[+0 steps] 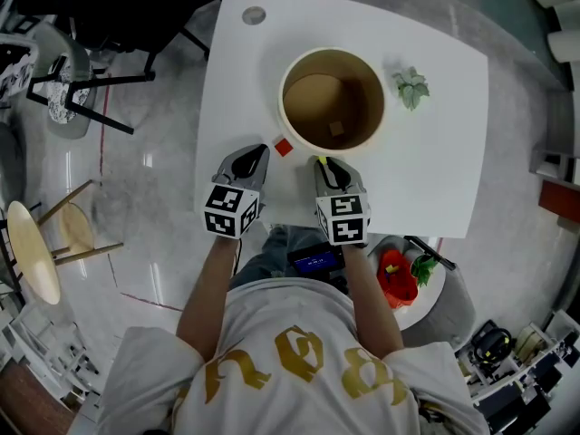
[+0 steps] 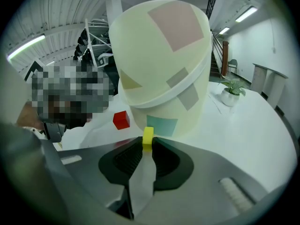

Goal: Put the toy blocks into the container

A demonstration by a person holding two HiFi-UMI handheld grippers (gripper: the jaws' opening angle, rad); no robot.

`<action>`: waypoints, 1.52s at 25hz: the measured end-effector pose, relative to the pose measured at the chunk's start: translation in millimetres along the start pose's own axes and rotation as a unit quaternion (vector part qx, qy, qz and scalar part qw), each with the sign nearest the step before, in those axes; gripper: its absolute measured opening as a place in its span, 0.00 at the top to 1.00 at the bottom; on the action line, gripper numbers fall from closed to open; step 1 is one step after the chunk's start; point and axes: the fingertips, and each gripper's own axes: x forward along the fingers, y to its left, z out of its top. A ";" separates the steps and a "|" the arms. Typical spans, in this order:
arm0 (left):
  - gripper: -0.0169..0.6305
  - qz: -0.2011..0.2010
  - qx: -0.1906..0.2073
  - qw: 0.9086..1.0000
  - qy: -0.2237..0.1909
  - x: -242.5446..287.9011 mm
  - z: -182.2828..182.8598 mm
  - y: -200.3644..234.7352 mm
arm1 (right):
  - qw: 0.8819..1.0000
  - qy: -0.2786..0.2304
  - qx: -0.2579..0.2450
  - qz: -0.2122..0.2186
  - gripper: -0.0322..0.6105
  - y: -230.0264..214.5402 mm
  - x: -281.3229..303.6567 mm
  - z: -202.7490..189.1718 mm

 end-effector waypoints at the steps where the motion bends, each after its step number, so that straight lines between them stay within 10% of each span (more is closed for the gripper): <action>1: 0.97 0.000 0.001 1.000 -0.001 -0.3 0.8 -0.2 | 1.000 0.000 0.001 0.001 0.81 0.0 -0.7 -0.5; 38: 0.97 -0.024 0.048 0.996 -0.074 -39.7 53.0 -41.1 | 0.996 -0.074 0.027 0.048 0.81 32.8 -58.3 29.7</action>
